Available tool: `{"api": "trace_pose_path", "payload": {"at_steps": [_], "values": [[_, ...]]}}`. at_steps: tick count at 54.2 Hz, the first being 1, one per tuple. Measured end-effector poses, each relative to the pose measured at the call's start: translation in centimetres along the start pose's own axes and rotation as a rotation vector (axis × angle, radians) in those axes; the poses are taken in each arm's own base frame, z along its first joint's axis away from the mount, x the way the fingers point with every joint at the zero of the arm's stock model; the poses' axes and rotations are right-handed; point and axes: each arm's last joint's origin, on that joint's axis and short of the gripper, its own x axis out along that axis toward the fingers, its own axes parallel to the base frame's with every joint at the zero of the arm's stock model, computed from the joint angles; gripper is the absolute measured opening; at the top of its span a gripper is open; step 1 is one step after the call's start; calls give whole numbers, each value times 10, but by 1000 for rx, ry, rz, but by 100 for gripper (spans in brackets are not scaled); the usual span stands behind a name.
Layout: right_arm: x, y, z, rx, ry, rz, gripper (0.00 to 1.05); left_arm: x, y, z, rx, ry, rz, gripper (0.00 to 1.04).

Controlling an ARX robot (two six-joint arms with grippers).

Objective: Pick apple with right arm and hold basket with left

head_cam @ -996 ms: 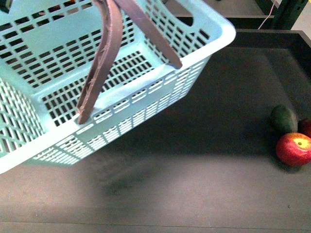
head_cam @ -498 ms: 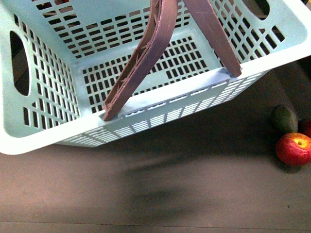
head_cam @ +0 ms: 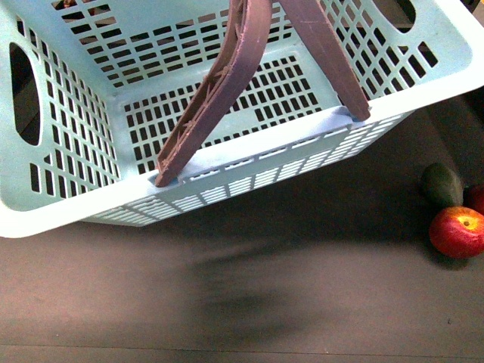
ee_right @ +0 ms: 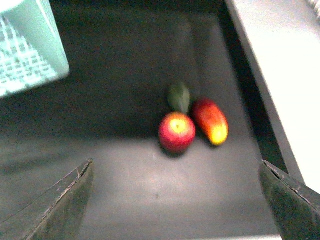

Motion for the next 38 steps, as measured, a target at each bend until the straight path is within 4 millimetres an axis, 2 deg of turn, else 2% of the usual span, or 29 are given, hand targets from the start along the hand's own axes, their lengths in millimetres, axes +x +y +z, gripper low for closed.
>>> {"api": "trace_pose_path", "payload": {"at_steps": [4, 11, 19, 21, 26, 30, 35, 38], "values": [[8, -4, -2, -1, 58, 9, 96, 0, 0, 0, 1, 2, -2, 15], [20, -15, 6, 18, 61, -7, 96, 0, 0, -1, 0, 3, 0, 15], [44, -31, 14, 17, 71, -64, 96, 0, 0, -1, 0, 2, 0, 15], [59, -36, 16, 4, 85, -75, 96, 0, 0, 0, 0, 1, 1, 15], [79, -41, 17, -17, 104, -88, 96, 0, 0, 0, 2, 0, 2, 15], [109, -46, 17, -36, 135, -80, 96, 0, 0, 0, 1, 0, 2, 15], [146, -47, 9, -56, 190, -64, 96, 0, 0, 0, 1, 1, 1, 15], [159, -46, 3, -62, 224, -54, 96, 0, 0, 0, 1, 1, 1, 15]]}}
